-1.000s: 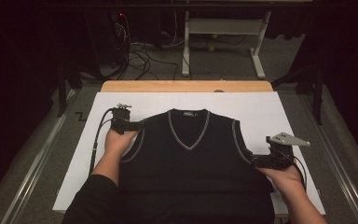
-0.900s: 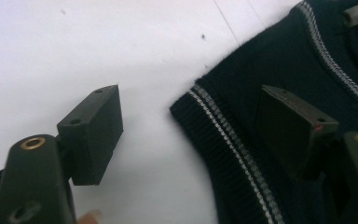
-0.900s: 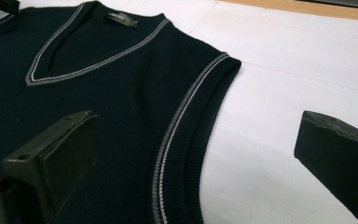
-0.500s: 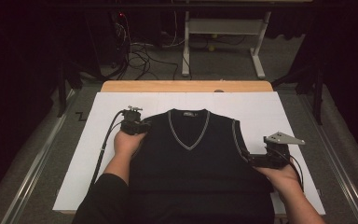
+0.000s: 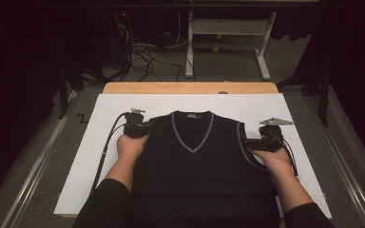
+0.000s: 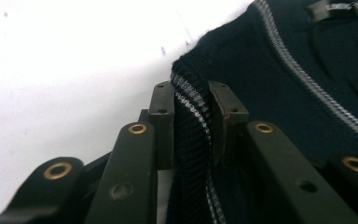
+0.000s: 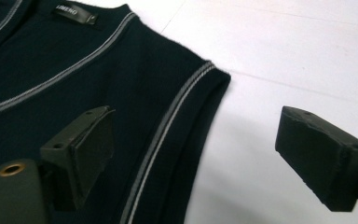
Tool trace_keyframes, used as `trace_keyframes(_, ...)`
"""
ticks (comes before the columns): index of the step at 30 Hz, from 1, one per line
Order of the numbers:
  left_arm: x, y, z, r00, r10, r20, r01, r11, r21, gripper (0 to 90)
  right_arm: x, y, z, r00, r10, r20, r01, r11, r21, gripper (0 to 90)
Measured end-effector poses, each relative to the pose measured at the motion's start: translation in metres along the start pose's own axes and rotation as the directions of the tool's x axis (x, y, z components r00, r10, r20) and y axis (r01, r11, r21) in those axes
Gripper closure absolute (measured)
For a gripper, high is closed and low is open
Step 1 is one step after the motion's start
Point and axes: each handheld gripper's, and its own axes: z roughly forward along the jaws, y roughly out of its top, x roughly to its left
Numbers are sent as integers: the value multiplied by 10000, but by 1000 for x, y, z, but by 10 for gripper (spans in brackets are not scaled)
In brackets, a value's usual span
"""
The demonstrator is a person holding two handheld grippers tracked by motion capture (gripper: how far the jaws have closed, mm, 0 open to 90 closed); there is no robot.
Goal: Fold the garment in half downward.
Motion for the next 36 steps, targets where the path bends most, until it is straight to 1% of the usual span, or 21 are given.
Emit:
trace_keyframes(2, 0, -2, -2, 9999, -90, 63, 91, 9997, -205, 698, 0, 4, 6, 10000, 10, -20, -10, 10000, 62, 156)
trace_keyframes(4, -1, -4, -4, 9994, -285, 177, 292, 9988, -402, 698, 1, 9, 13, 10000, -25, 84, 24, 9999, 101, 168)
trace_keyframes(5, -1, -5, -4, 9993, -299, 205, 307, 9987, -395, 698, 2, 12, 17, 9999, -22, 116, 21, 10000, 56, 180)
trace_keyframes(7, -4, -5, -6, 9995, -181, 253, 193, 9987, -473, 698, 2, 15, 22, 9999, 72, 124, -72, 10000, -36, 198)
trace_keyframes(9, -6, -5, -8, 9993, -71, 376, 92, 9985, -541, 697, 2, 17, 29, 9998, 164, 85, -165, 9998, 145, 198)
trace_keyframes(10, -7, -4, -9, 9993, -18, 362, 38, 9983, -573, 697, 2, 18, 32, 9997, 185, 129, -188, 9996, 217, 204)
trace_keyframes(13, -6, -4, -12, 9992, -157, 368, 180, 9979, -623, 696, 0, 19, 41, 9985, 528, 123, -531, 9982, 279, 227)
trace_keyframes(15, -6, -5, -14, 9993, -134, 357, 157, 9978, -649, 696, -3, 18, 48, 9972, 716, 197, -725, 9961, 508, 234)
trace_keyframes(17, -6, -6, -15, 9988, -109, 473, 137, 9981, -603, 696, -5, 18, 54, 9972, 702, 265, -720, 9944, 767, 259)
trace_keyframes(18, -6, -6, -15, 9983, -119, 569, 150, 9984, -547, 695, -6, 19, 56, 9967, 778, 247, -796, 9934, 827, 279)
trace_keyframes(19, -6, -6, -15, 9983, -113, 573, 143, 9986, -517, 694, -5, 19, 59, 9967, 789, 212, -805, 9930, 868, 290)
trace_keyframes(20, -6, -7, -16, 9984, -106, 548, 136, 9985, -533, 694, -4, 20, 61, 9972, 701, 260, -722, 9935, 878, 295)
trace_keyframes(21, -6, -7, -16, 9984, -155, 553, 185, 9984, -539, 694, -1, 21, 63, 9981, 436, 424, -475, 9944, 944, 305)
trace_keyframes(23, -5, -7, -16, 9985, -141, 535, 170, 9985, -530, 692, 3, 24, 66, 9981, 154, 592, -215, 9945, 1026, 346)
trace_keyframes(25, -5, -7, -16, 9991, -126, 416, 147, 9986, -511, 687, 7, 26, 68, 9976, -100, 682, 27, 9944, 1059, 404)
trace_keyframes(28, -4, -8, -16, 9995, -71, 320, 86, 9988, -488, 687, 8, 27, 69, 9975, -30, 701, -44, 9944, 1052, 470)
trace_keyframes(30, -3, -9, -17, 9990, -136, 415, 158, 9984, -536, 687, 8, 28, 69, 9979, -25, 643, -45, 9940, 1093, 533)
trace_keyframes(32, -3, -10, -17, 9985, -210, 496, 238, 9981, -569, 688, 9, 28, 69, 9987, -218, 463, 167, 9941, 1070, 631)
trace_keyframes(33, -4, -10, -16, 9986, -197, 491, 225, 9982, -559, 689, 10, 28, 69, 9989, -283, 381, 242, 9943, 1034, 659)
trace_keyframes(35, -4, -10, -16, 9989, -161, 429, 183, 9984, -528, 691, 11, 28, 69, 9995, -206, 227, 182, 9949, 990, 731)
trace_keyframes(36, -4, -10, -16, 9990, -182, 401, 204, 9983, -542, 693, 11, 28, 69, 9995, -265, 170, 248, 9949, 976, 752)
